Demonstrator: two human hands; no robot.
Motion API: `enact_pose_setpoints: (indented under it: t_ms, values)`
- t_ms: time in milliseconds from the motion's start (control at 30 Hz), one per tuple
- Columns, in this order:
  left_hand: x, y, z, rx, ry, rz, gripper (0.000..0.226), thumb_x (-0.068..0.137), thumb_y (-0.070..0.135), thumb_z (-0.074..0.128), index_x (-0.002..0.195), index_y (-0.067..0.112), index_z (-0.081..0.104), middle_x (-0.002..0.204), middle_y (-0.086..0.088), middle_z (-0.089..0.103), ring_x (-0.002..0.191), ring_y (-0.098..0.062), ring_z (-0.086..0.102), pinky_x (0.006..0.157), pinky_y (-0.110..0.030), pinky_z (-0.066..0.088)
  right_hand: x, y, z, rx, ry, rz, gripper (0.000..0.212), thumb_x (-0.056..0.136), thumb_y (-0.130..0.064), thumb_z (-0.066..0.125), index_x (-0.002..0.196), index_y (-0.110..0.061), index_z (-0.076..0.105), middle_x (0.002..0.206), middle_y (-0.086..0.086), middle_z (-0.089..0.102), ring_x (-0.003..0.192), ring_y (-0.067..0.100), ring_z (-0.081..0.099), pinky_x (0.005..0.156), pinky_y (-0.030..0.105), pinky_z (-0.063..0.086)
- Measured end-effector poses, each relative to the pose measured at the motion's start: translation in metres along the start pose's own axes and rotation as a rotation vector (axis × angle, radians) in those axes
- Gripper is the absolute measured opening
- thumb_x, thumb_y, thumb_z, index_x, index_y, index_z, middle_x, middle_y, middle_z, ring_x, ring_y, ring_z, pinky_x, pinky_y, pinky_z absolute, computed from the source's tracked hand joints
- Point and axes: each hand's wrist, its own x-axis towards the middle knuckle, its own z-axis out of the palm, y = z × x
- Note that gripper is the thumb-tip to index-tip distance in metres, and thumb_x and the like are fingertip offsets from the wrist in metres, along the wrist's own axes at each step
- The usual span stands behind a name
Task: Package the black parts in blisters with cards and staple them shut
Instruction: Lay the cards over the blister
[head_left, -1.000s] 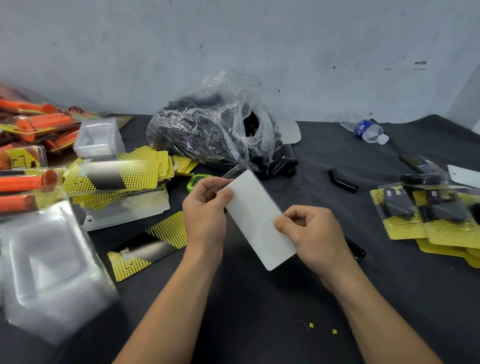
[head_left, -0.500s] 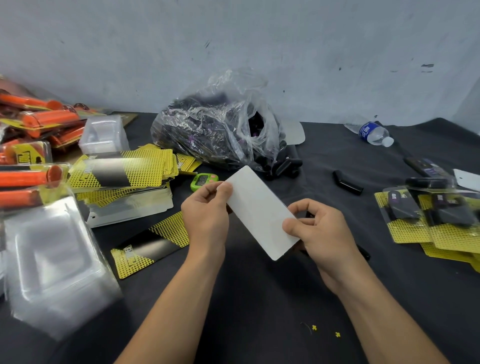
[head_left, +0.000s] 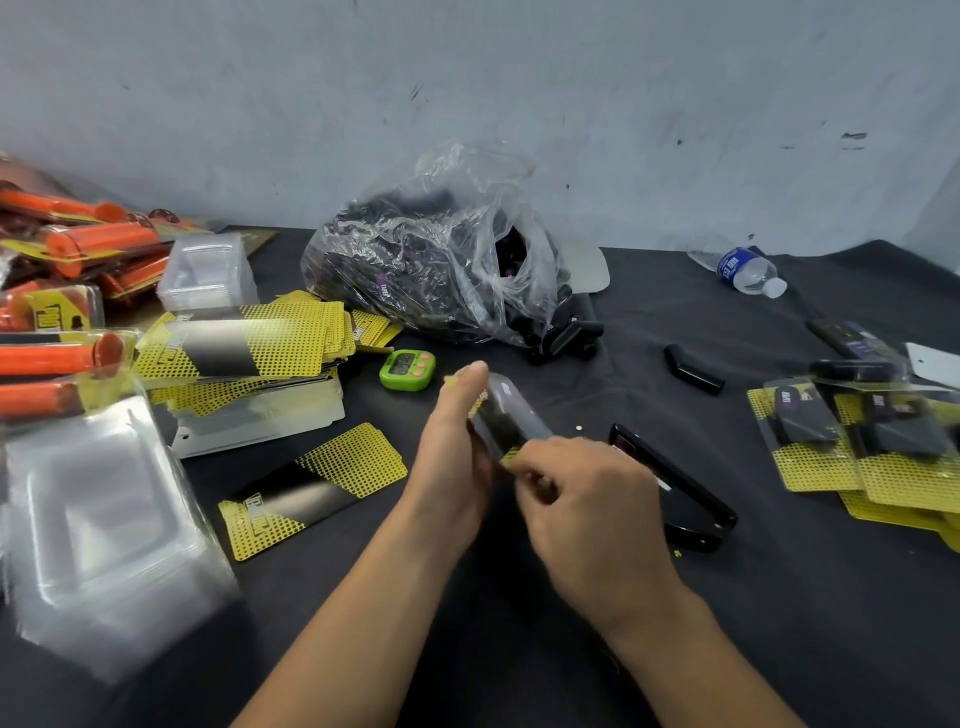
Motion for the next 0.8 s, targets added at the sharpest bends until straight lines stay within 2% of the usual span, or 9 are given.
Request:
enact_pose_setpoints:
  t_ms: [133,200,300,400,467,567,633,700,800]
  values:
    - [0.001,0.01,-0.006,-0.072,0.12,-0.072,0.026,0.094,0.012,0.058,0.119,0.004,0.062,0.107,-0.02,0.058,0.095,-0.033,0.058,0.072,-0.038,0.055,-0.001,-0.006,0.008,-0.03,-0.214,-0.067,0.014,0.071,-0.021,0.082,0.081,-0.027,0.078,0.081,-0.011,0.07,0.078,0.014,0.062,0.084,0.034,0.045]
    - [0.0,0.015,-0.009,-0.072,0.119,-0.058,0.042,0.094,0.009,0.049,0.13,-0.009,0.059,0.112,-0.024,0.061,0.097,-0.033,0.058,0.081,-0.042,0.055,-0.003,-0.006,0.008,0.04,-0.296,0.006,0.017,0.069,-0.032,0.085,0.085,-0.029,0.08,0.088,-0.016,0.071,0.089,0.007,0.06,0.093,0.032,0.043]
    - [-0.002,0.024,-0.013,-0.071,0.042,-0.021,0.054,0.094,0.007,0.041,0.144,-0.012,0.048,0.135,-0.028,0.062,0.104,-0.032,0.058,0.097,-0.046,0.048,-0.005,-0.008,0.006,0.23,-0.121,0.232,0.019,0.074,-0.035,0.087,0.069,-0.026,0.071,0.075,-0.015,0.065,0.08,0.006,0.057,0.08,0.023,0.044]
    - [-0.005,0.028,-0.015,-0.029,-0.081,0.003,0.063,0.086,0.007,0.042,0.148,-0.003,0.047,0.136,-0.024,0.063,0.104,-0.03,0.065,0.091,-0.04,0.055,-0.001,-0.001,0.004,0.354,0.034,0.457,0.016,0.085,-0.035,0.08,0.081,-0.03,0.065,0.077,-0.014,0.067,0.081,0.004,0.064,0.07,0.015,0.047]
    - [-0.006,0.027,-0.015,-0.061,-0.155,0.034,0.077,0.077,0.006,0.045,0.154,0.004,0.04,0.127,-0.022,0.062,0.108,-0.034,0.059,0.098,-0.047,0.05,0.001,0.003,0.002,0.524,-0.093,0.548,0.018,0.089,-0.033,0.078,0.1,-0.036,0.064,0.089,-0.019,0.073,0.085,0.001,0.07,0.072,0.015,0.051]
    - [-0.009,0.029,-0.016,-0.108,-0.243,0.092,0.076,0.075,0.002,0.041,0.152,0.002,0.041,0.121,-0.018,0.065,0.105,-0.034,0.059,0.096,-0.049,0.05,0.005,0.007,0.0,0.753,-0.318,0.529,0.019,0.088,-0.031,0.076,0.107,-0.034,0.07,0.096,-0.011,0.078,0.088,0.009,0.074,0.081,0.033,0.059]
    - [-0.01,0.03,-0.02,-0.153,-0.293,0.078,0.075,0.076,0.002,0.041,0.151,0.002,0.043,0.119,-0.014,0.068,0.104,-0.031,0.063,0.091,-0.046,0.055,0.006,0.007,-0.004,0.71,-0.378,0.465,0.022,0.081,-0.03,0.077,0.103,-0.032,0.074,0.093,-0.007,0.078,0.085,0.015,0.074,0.078,0.042,0.061]
    - [-0.01,0.03,-0.023,-0.172,-0.348,0.079,0.075,0.071,-0.001,0.043,0.145,0.001,0.051,0.117,-0.014,0.069,0.112,-0.034,0.06,0.097,-0.047,0.053,0.006,0.01,-0.005,0.558,-0.32,0.387,0.019,0.083,-0.017,0.074,0.098,-0.03,0.075,0.087,-0.007,0.077,0.079,0.017,0.071,0.074,0.046,0.058]
    - [-0.009,0.029,-0.02,-0.126,-0.372,0.099,0.078,0.057,-0.01,0.037,0.124,0.007,0.072,0.118,-0.012,0.073,0.112,-0.03,0.064,0.106,-0.047,0.048,0.005,0.014,-0.006,0.288,-0.137,0.286,0.029,0.088,-0.001,0.068,0.096,-0.028,0.073,0.081,-0.011,0.071,0.075,0.014,0.065,0.07,0.038,0.052]
